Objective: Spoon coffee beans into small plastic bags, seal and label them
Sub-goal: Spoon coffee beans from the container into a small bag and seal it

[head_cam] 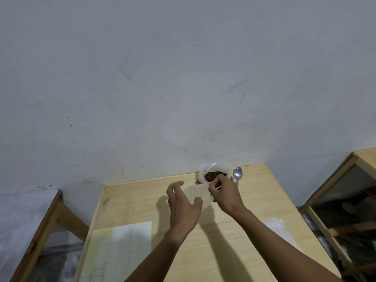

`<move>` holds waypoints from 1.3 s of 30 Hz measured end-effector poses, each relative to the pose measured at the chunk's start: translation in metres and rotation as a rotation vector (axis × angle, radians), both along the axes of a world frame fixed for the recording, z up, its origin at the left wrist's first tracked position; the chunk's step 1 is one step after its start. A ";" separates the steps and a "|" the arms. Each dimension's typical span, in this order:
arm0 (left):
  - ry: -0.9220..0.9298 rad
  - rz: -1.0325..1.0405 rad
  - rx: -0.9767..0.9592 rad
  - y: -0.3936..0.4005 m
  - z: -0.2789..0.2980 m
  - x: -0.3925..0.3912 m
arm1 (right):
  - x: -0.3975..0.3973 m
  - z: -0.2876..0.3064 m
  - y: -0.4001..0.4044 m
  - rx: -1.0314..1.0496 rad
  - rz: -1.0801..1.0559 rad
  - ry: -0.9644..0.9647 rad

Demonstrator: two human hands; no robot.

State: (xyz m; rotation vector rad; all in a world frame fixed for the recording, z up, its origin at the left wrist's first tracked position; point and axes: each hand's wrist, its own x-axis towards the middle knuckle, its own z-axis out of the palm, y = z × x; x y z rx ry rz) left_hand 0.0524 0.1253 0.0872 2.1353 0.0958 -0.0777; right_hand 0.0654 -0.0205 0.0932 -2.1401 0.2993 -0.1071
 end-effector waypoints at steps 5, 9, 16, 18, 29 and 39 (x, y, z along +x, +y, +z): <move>-0.003 -0.189 0.083 0.011 0.001 0.004 | 0.001 -0.003 -0.003 0.207 -0.047 0.067; 0.014 -0.282 0.107 0.014 -0.003 0.004 | 0.000 -0.002 -0.002 0.372 -0.136 0.123; -0.234 -0.413 0.337 0.010 -0.017 -0.006 | 0.002 -0.009 -0.011 0.599 -0.212 0.218; -0.261 -0.372 0.415 0.007 -0.029 -0.006 | 0.001 -0.010 -0.011 0.646 -0.205 0.239; -0.381 -0.313 0.429 0.008 -0.064 -0.001 | -0.009 -0.030 -0.032 0.691 -0.055 0.363; -0.141 -0.291 0.483 0.025 -0.049 0.015 | 0.028 -0.093 -0.112 -0.015 -0.284 0.384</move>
